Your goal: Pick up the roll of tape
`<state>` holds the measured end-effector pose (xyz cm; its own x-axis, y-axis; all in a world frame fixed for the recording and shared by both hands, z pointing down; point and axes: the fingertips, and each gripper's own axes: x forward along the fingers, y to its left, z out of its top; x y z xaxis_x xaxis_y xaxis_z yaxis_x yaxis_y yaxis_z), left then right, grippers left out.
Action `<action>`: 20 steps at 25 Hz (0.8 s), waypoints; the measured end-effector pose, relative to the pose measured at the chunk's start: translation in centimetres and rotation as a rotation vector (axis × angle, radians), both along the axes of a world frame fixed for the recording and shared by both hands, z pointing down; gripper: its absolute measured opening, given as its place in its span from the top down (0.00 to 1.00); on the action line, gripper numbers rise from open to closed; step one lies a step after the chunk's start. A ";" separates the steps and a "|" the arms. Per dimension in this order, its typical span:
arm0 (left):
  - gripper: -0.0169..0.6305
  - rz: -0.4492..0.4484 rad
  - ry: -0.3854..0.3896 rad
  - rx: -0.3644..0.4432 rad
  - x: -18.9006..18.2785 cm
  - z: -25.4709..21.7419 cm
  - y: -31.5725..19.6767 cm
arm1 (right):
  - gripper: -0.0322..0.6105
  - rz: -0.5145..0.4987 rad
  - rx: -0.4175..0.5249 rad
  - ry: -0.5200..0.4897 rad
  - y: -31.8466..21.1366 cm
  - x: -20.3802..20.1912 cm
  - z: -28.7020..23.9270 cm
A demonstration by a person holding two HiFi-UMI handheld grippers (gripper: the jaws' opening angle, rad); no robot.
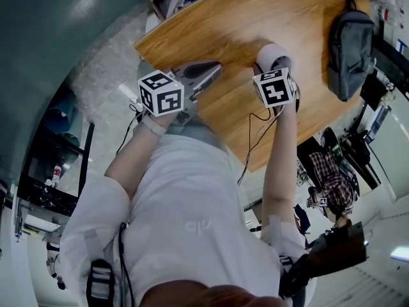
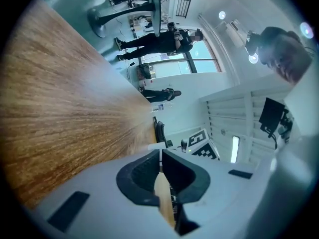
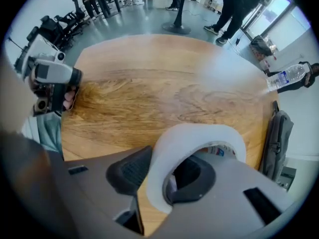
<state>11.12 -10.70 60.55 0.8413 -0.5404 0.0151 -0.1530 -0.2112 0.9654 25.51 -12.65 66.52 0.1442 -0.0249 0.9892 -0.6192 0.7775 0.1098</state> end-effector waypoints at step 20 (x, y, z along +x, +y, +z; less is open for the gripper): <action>0.96 0.018 0.198 -0.030 0.6 -0.1 -1.0 | 0.76 0.017 -0.115 -0.027 -0.1 0.2 0.5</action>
<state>11.71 -11.71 60.46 0.8387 -0.5274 -0.1357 0.0439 -0.1828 0.9822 25.69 -12.78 67.01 0.1166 0.0917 0.9889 -0.6337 0.7736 0.0030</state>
